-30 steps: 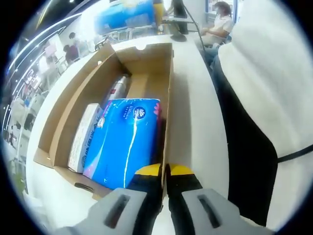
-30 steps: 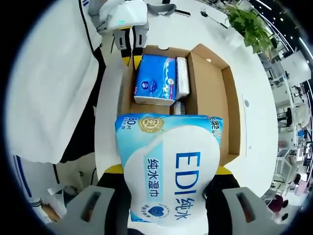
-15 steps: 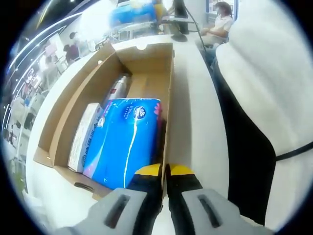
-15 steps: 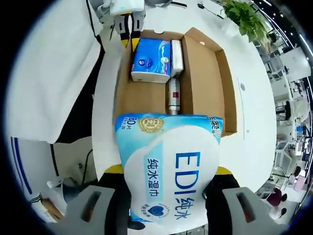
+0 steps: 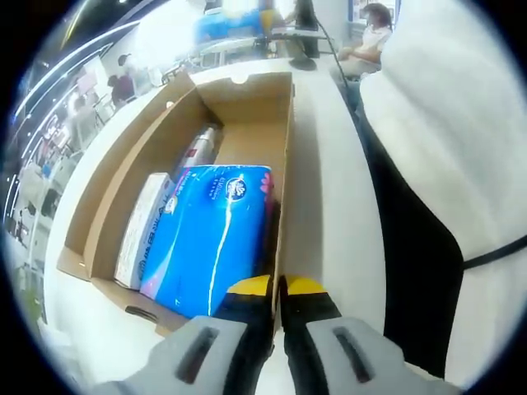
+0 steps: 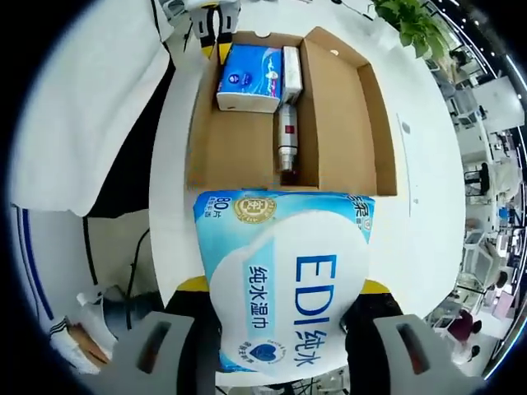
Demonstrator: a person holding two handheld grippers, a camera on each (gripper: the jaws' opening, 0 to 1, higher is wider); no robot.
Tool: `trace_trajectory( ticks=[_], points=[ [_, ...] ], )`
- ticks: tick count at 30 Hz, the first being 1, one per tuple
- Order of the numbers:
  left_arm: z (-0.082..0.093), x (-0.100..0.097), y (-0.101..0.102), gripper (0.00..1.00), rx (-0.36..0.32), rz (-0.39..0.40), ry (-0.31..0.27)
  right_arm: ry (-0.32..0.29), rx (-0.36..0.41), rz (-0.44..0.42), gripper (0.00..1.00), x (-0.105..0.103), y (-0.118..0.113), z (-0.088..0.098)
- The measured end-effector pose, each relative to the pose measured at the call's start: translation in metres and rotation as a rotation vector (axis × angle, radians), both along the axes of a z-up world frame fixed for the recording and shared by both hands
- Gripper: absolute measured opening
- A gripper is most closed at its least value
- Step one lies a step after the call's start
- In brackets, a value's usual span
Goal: Operate the shoe box by opening the lid, removing the specified soft item, and placing it in the target area until the item is outside and the box remains undamaged.
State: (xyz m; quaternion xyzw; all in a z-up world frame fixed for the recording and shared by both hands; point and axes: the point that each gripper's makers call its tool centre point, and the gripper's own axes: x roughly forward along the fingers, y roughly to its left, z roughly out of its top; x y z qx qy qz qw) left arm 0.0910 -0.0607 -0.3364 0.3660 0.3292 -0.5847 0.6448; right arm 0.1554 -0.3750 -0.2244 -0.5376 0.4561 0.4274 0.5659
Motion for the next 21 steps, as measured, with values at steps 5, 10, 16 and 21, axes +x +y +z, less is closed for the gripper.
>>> trace_trajectory(
  ticks=[5,10,16,21],
  points=[
    [0.0,0.0,0.0,0.03,0.0,0.002,-0.001,0.01,0.004,-0.013,0.58,0.0,-0.008,-0.007],
    [0.0,0.0,0.0,0.03,0.001,0.003,-0.002,0.021,0.016,-0.028,0.57,0.001,-0.012,-0.018],
    [0.0,0.0,0.0,0.03,0.002,0.007,-0.003,0.029,0.013,-0.036,0.57,0.005,-0.02,-0.036],
    [0.0,0.0,0.0,0.03,0.004,0.006,-0.002,0.03,0.012,-0.033,0.57,0.007,-0.021,-0.046]
  ],
)
